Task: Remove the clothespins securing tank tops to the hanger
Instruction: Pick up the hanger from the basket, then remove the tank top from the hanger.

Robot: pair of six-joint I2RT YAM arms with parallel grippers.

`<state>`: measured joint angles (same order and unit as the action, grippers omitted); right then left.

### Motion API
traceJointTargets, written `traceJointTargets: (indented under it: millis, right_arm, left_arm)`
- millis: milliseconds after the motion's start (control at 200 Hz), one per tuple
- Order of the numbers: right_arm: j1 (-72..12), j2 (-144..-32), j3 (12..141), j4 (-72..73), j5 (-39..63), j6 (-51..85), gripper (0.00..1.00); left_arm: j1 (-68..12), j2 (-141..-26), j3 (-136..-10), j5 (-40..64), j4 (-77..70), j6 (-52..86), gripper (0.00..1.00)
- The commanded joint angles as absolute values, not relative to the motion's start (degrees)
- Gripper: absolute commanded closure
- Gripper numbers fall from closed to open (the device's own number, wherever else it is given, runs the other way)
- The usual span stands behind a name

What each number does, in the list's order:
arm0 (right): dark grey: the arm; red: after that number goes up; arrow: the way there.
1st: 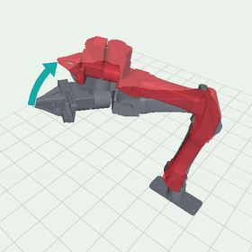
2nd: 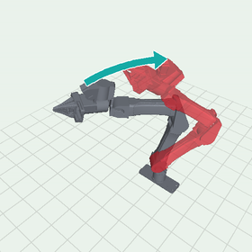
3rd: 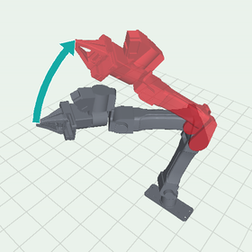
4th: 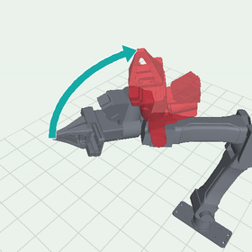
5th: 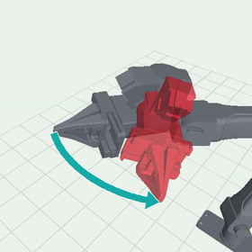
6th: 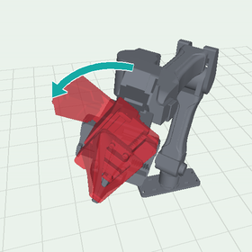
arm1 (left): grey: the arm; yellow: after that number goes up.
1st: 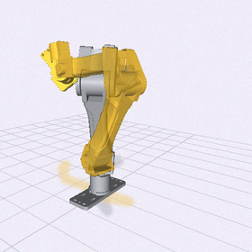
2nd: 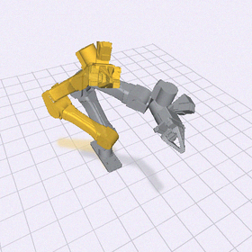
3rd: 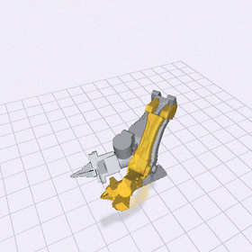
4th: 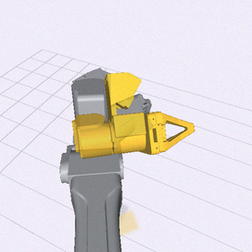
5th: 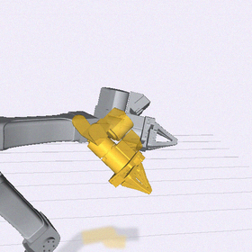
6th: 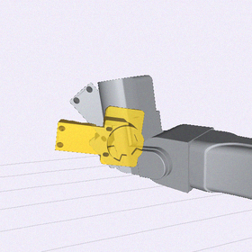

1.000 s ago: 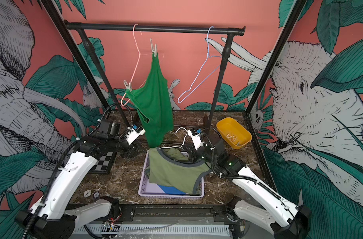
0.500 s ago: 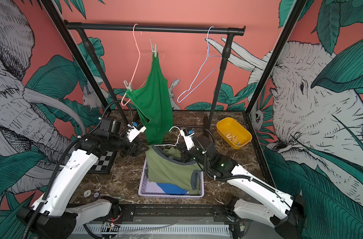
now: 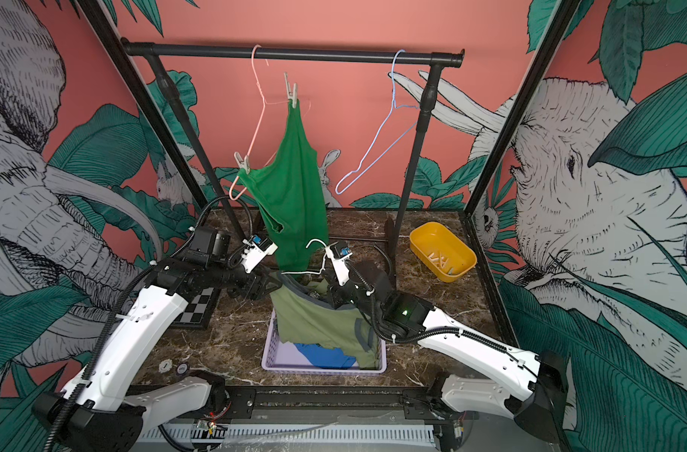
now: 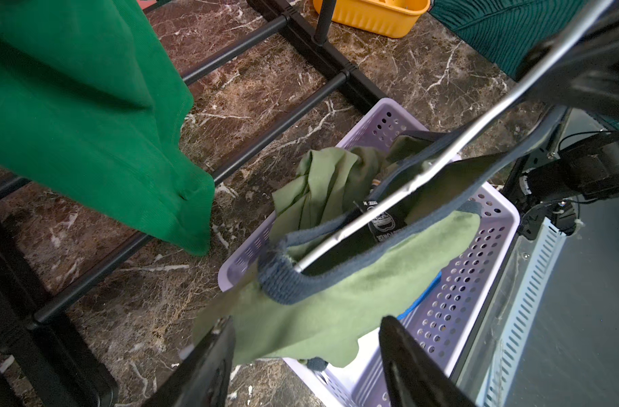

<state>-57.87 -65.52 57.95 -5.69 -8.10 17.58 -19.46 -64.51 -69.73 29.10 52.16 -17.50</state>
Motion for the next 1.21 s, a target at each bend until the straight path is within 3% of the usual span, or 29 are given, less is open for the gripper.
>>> traceJointTargets:
  millis: [0,140,475,655,750,865,1065,1200]
  right_arm:
    - [-59.4,-65.0,60.4,-0.1,-10.8,17.1,1.0]
    - [-61.7,-65.3,61.3,-0.2,-13.1,15.6,1.0]
    - [-64.4,-65.6,62.5,-1.9,-16.8,13.1,1.0]
    - [-64.5,-65.1,61.5,-2.9,-18.4,13.0,1.0]
    - [-64.5,-64.3,60.6,-3.4,-19.4,13.0,1.0]
    - [-64.5,-63.2,59.5,-3.6,-20.1,13.2,1.0]
    - [-64.5,-61.9,58.6,-4.6,-21.1,13.2,1.0]
    - [-64.5,-60.8,57.6,-5.3,-22.6,13.0,1.0]
  left_arm:
    - [-19.5,-63.6,-68.8,28.7,50.8,-16.3,0.33]
    - [-19.6,-63.8,-68.3,28.2,50.4,-15.9,0.39]
    - [-19.1,-63.3,-67.5,27.8,50.2,-15.6,0.72]
    - [-19.0,-63.3,-67.5,28.2,50.2,-15.6,0.84]
    - [-19.0,-63.3,-67.6,28.7,50.2,-15.6,0.83]
    - [-19.0,-63.6,-67.8,29.2,50.4,-16.1,0.74]
    - [-19.0,-63.7,-68.3,28.3,50.7,-16.6,0.74]
    - [-19.0,-63.7,-68.6,27.5,50.8,-16.7,0.81]
